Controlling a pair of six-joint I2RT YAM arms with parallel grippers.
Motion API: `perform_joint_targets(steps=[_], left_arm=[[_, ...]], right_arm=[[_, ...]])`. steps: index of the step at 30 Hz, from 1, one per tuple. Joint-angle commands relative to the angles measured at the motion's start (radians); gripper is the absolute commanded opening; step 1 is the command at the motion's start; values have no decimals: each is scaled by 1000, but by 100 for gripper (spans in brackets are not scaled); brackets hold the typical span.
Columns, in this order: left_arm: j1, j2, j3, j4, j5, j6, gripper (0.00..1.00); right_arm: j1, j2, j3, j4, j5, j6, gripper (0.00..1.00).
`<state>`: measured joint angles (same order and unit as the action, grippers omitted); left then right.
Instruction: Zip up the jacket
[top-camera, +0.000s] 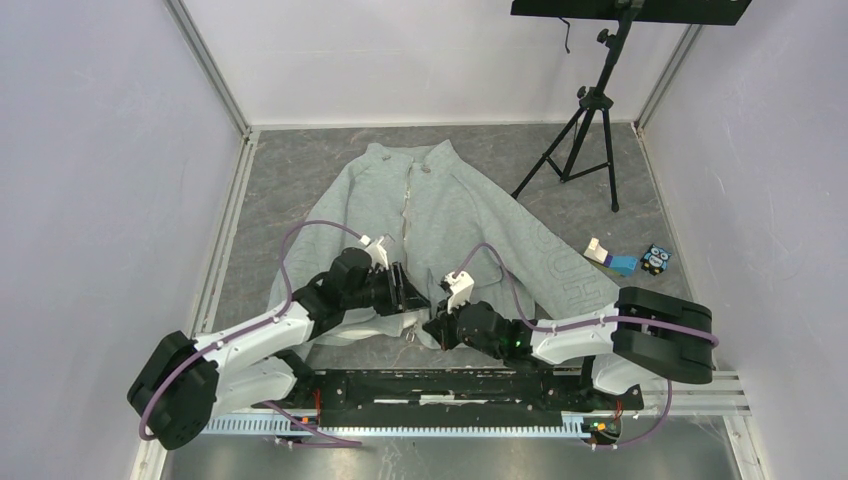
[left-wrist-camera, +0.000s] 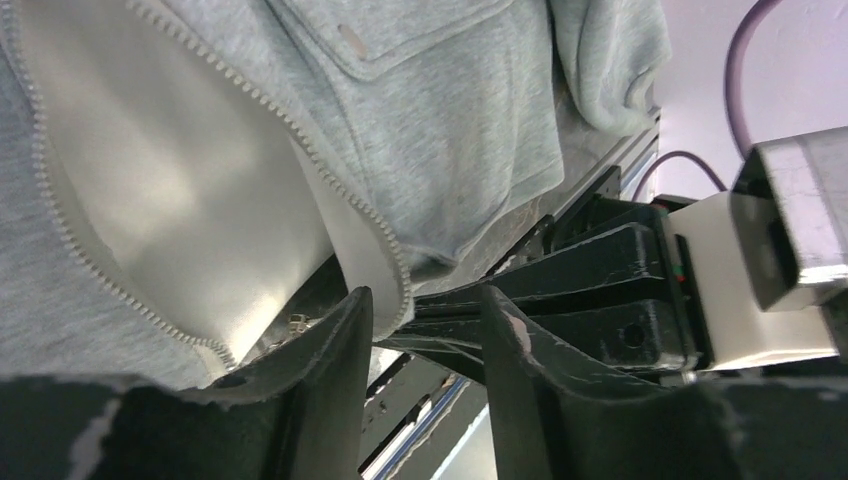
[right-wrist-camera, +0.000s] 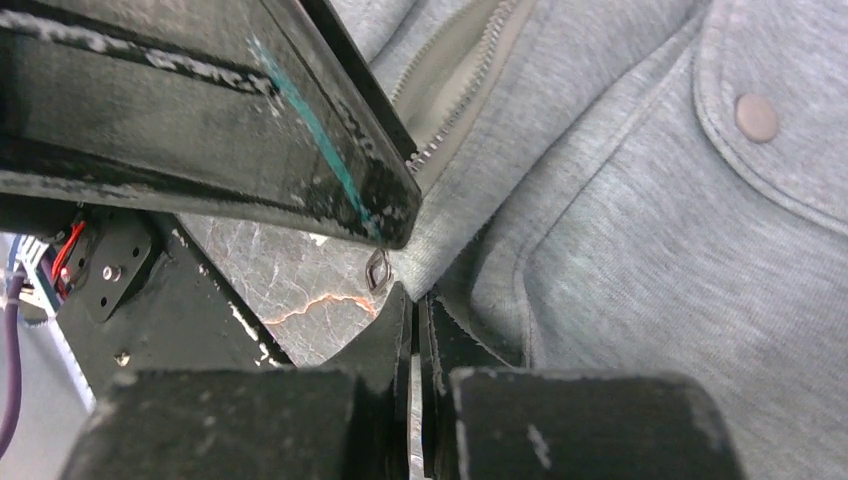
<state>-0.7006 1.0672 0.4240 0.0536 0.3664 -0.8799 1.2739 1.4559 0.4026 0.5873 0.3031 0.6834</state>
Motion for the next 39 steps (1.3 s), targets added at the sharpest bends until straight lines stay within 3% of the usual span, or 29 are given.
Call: perform_joint_targets(steps=[1,8,13,17,20,23,29,39], left_arm=[[-5,-29,-38,16,26,-10,54],[-5,-27,-74,63,75,-4,61],[-11,-4,-80,101,112,-9,61],[-14,17,-68,104,121,-4,56],[-16,24,-65,115,128,-8,47],[-19,19,-70,115,136,-12,46],[-20,-35,-84,97,125,13,68],[-20,-12,-74,180,189,-4,76]], right_arm=[[-18,-23,-12,119,-134,-87,0],[-90,-8,-41,193,-349,-69,4],[-112,-29,-52,197,-396,-98,9],[-125,-39,-51,178,-414,-107,9],[-128,-62,-74,192,-411,-104,12],[-134,-80,-86,183,-406,-107,15],[-141,-100,-100,187,-437,-116,16],[-171,-116,-124,221,-475,-104,16]])
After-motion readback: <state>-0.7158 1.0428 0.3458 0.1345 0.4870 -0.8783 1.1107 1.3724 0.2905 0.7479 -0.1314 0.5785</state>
